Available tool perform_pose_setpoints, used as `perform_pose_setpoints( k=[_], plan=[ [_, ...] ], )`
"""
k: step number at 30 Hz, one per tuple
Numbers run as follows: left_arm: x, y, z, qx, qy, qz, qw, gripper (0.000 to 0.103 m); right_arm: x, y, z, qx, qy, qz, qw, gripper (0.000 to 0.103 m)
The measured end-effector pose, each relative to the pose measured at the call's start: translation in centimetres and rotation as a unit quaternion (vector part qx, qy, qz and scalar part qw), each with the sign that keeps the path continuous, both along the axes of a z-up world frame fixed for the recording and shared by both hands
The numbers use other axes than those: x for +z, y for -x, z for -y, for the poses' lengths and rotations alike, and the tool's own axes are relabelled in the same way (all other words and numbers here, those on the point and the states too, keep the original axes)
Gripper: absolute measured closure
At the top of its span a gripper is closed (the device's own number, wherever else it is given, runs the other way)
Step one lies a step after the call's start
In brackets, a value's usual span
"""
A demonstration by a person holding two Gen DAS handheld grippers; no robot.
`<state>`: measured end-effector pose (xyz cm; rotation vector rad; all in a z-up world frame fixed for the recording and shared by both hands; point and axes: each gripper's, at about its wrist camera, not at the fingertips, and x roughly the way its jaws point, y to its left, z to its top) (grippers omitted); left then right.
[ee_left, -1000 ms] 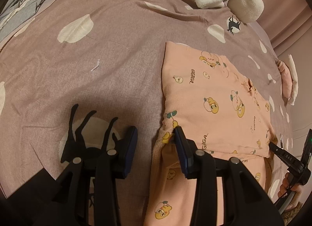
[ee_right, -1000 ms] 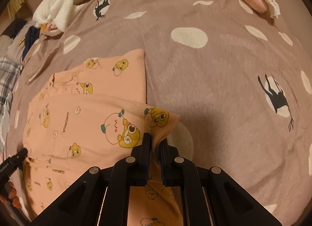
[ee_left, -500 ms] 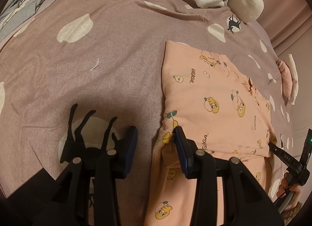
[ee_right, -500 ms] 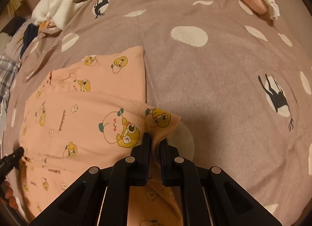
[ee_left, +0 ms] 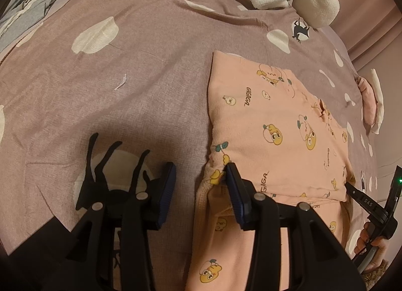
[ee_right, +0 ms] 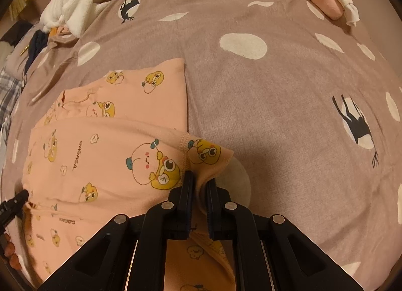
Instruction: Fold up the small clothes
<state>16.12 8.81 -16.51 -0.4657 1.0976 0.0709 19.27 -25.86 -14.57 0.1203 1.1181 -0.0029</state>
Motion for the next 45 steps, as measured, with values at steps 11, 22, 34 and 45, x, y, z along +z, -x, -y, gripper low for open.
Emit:
perform_pose_setpoints(
  k=[11, 22, 34, 45],
  plan=[
    [0.0, -0.1, 0.2, -0.002, 0.001, 0.001, 1.0000, 0.058, -0.1, 0.1, 0.1, -0.001, -0.007, 0.001, 1.000, 0.096],
    [-0.1, -0.1, 0.2, 0.002, 0.005, 0.000, 1.0000, 0.057, -0.2, 0.1, 0.2, -0.003, -0.011, 0.002, 1.000, 0.096],
    [0.7, 0.7, 0.4, -0.001, 0.002, 0.000, 1.0000, 0.051, 0.0, 0.2, 0.4, -0.012, -0.014, -0.002, 1.000, 0.095],
    [4.6, 3.2, 1.6, -0.026, 0.007, 0.054, 0.9982, 0.025, 2.4, 1.9, 0.5, -0.006, -0.019, 0.030, 0.999, 0.051]
  ],
)
